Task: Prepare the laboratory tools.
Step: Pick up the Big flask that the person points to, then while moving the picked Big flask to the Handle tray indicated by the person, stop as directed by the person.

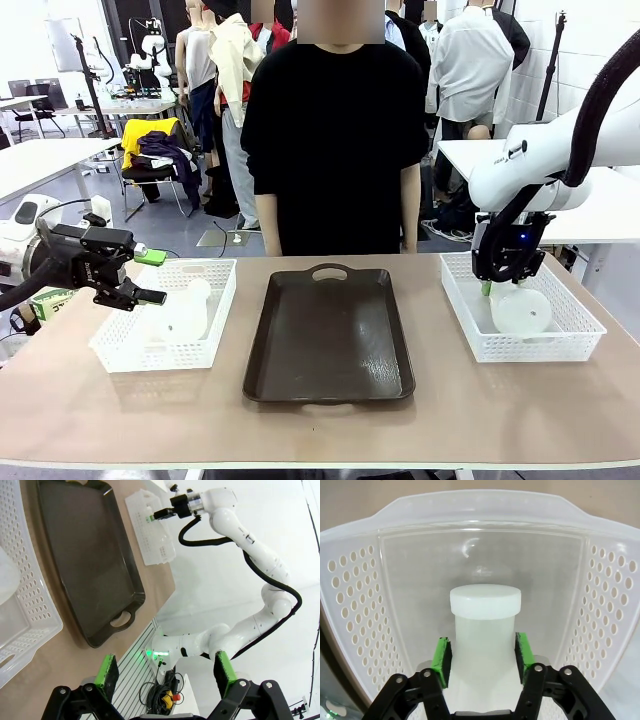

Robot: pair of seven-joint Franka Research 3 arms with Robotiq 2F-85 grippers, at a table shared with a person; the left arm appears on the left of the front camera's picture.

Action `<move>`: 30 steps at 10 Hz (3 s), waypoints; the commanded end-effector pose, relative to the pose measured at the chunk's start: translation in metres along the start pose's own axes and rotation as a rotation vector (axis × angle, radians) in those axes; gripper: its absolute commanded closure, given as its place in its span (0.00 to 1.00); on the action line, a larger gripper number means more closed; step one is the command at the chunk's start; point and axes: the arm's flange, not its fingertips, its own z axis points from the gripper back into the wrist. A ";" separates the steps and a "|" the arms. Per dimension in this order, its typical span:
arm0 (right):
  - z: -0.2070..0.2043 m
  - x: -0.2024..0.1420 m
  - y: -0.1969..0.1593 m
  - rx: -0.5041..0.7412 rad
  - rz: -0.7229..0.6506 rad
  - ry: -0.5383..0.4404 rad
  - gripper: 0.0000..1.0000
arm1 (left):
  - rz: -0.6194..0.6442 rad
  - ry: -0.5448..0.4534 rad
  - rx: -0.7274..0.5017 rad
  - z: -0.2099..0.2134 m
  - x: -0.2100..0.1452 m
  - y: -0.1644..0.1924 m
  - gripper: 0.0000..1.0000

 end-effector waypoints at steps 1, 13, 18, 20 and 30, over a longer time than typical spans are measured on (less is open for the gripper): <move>0.001 0.014 -0.001 -0.037 -0.023 -0.015 0.91 | -0.024 -0.020 -0.023 -0.001 -0.001 0.001 0.00; -0.024 0.017 -0.016 -0.034 -0.070 0.056 1.00 | -0.024 -0.020 -0.023 -0.001 -0.001 0.001 0.00; -0.030 0.011 -0.020 -0.046 -0.097 0.021 1.00 | -0.024 -0.020 -0.023 -0.001 -0.001 0.001 0.00; -0.003 0.016 -0.017 -0.006 -0.055 0.011 1.00 | -0.024 -0.020 -0.023 -0.001 -0.001 0.001 0.00; -0.003 0.016 -0.017 -0.006 -0.055 0.011 1.00 | -0.024 -0.020 -0.023 -0.001 -0.001 0.001 0.00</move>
